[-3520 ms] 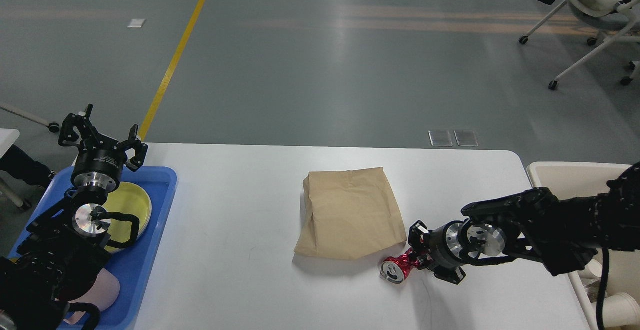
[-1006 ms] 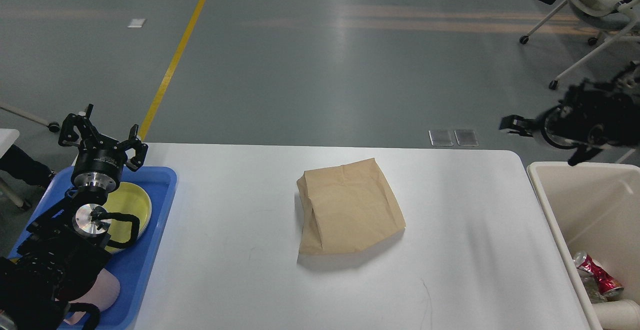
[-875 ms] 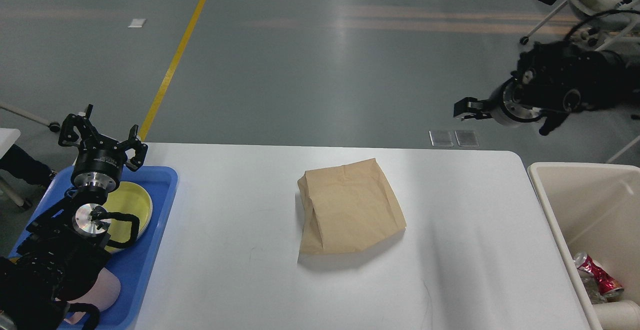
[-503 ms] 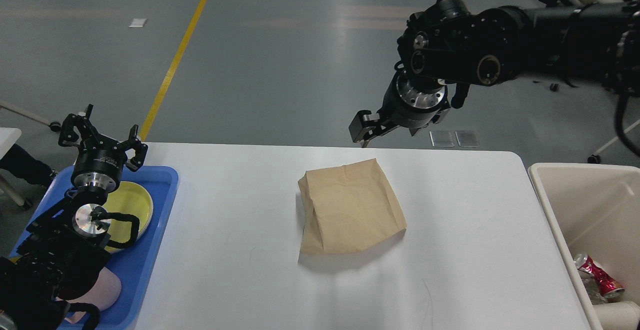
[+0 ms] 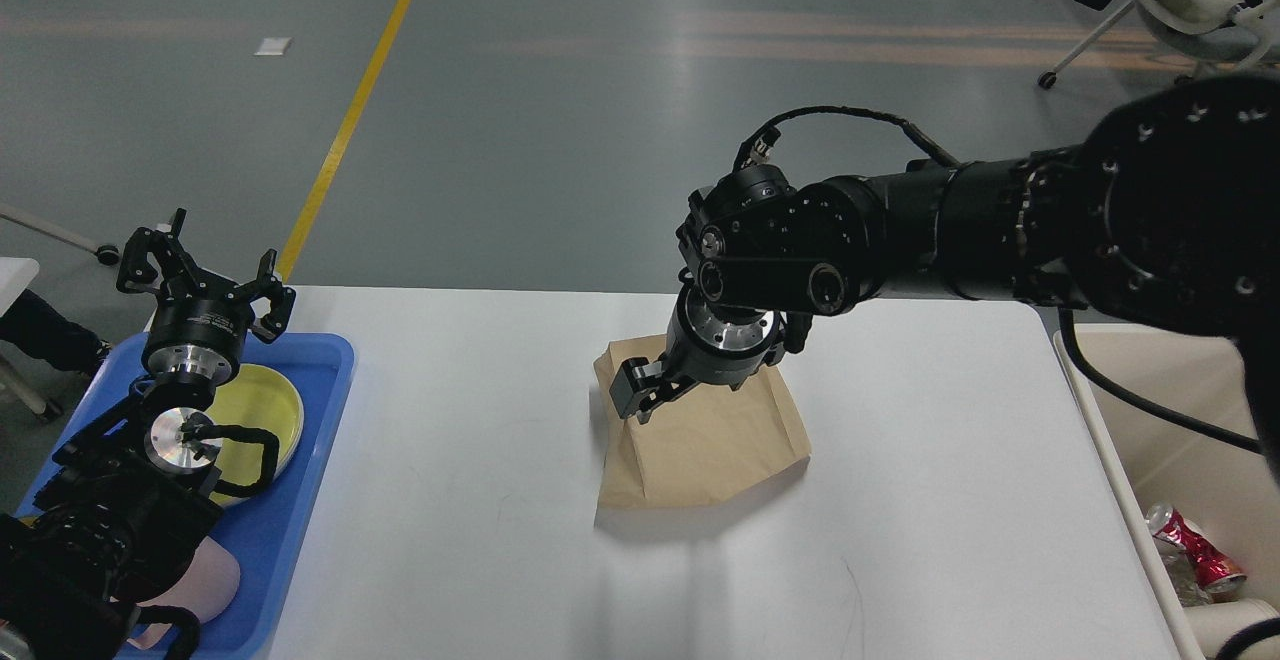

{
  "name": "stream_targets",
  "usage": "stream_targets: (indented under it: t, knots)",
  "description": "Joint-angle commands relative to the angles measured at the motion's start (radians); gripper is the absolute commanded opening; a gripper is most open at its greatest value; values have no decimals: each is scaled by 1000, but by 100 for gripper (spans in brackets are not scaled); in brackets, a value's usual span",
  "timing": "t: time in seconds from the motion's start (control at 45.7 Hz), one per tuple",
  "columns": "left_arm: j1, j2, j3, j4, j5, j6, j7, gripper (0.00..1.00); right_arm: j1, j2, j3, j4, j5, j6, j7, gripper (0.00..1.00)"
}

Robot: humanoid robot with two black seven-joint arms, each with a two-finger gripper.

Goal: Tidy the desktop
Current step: 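Move the right gripper over the folded tan paper bag, then pinch the paper bag's edge with the right gripper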

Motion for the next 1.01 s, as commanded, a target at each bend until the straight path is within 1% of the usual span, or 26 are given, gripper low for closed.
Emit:
stream_targets:
  t: [0.0,0.066,0.219,0.481,0.678,0.875,0.984]
  knots:
    - [0,0,0,-1,0,0,0,96,-57,16,18,-23,0,-22,-1,100]
    - [0,0,0,-1,0,0,0,96,-106,41,16,-41,-2,-68,-1,100]
    - [0,0,0,-1,0,0,0,96,-175,45,18,-45,-5,-207,-4,100]
    - [0,0,0,-1,0,0,0,96,-247,48,38,-63,-3,-331,-4,100]
    - [0,0,0,-1,0,0,0,96,-293,33,98,-81,6,-341,-4,100]
    - [0,0,0,1,0,0,0,96,-309,-8,101,-81,6,-345,-4,100]
    - [0,0,0,1,0,0,0,96,-332,-8,101,-88,0,-351,-4,100]
